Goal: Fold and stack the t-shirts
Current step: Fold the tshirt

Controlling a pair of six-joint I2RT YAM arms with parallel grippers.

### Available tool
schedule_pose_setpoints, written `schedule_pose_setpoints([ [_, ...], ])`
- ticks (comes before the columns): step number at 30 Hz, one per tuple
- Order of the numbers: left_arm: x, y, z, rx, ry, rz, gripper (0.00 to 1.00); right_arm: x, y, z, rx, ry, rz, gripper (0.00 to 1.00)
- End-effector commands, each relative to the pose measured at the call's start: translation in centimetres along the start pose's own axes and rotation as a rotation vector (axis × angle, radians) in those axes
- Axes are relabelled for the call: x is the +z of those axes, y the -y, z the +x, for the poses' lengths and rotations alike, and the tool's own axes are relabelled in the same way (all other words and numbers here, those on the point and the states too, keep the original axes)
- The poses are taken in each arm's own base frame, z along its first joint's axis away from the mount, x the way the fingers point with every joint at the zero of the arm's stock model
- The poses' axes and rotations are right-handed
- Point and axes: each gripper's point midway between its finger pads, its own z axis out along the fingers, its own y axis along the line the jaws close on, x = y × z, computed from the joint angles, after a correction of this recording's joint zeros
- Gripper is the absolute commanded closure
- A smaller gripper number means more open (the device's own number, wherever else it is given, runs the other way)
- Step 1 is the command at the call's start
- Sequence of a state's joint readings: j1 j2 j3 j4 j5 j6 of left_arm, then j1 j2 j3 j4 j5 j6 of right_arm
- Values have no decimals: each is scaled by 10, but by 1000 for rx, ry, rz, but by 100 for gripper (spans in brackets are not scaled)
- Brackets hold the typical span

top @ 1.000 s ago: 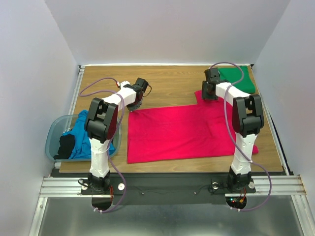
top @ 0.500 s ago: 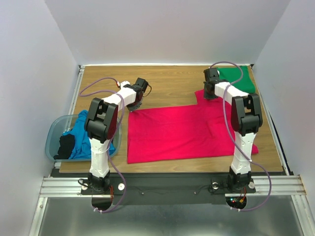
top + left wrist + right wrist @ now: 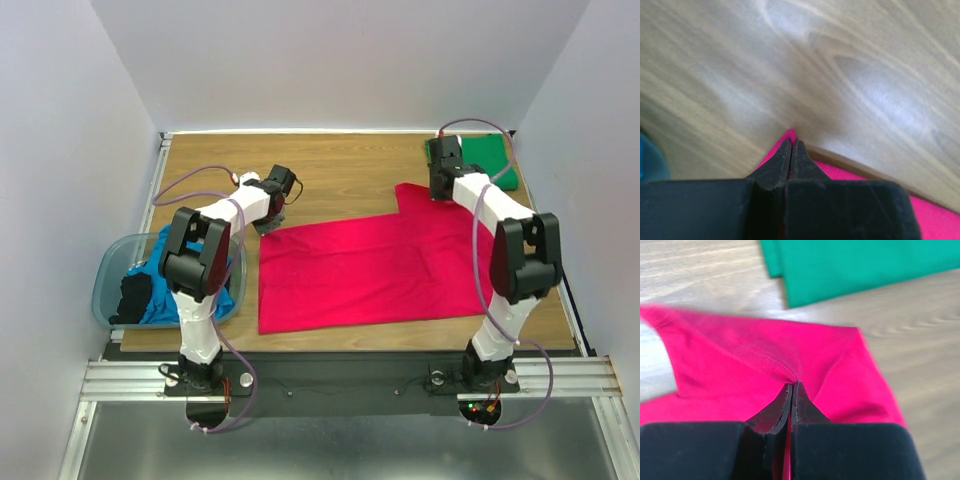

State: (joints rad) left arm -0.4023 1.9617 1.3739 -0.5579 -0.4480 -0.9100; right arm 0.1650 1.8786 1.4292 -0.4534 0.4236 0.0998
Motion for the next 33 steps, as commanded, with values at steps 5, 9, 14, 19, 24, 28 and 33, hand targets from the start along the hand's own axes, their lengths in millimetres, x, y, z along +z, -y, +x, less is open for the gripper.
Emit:
schedule_pose_setpoints([
  [5,-33,-3,2,5,28,95,100,-48,57,16,21,47,187,100],
  [9,-41,-13,10,-4,35,93,100,-71,79,25,68,70,263,100],
  [14,-57,-30,15,-22,68,94,100,-96,102,32,119,100,329,100],
  [19,-70,-44,24,-33,87,98,100,-113,117,45,169,108,375,100],
  [24,-76,-48,35,-31,78,115,100,-132,132,54,232,127,403,100],
  [28,-81,-52,42,-25,73,117,100,-142,137,69,262,105,404,100],
  [33,-85,-63,46,-40,72,104,100,-147,138,92,287,59,405,100],
])
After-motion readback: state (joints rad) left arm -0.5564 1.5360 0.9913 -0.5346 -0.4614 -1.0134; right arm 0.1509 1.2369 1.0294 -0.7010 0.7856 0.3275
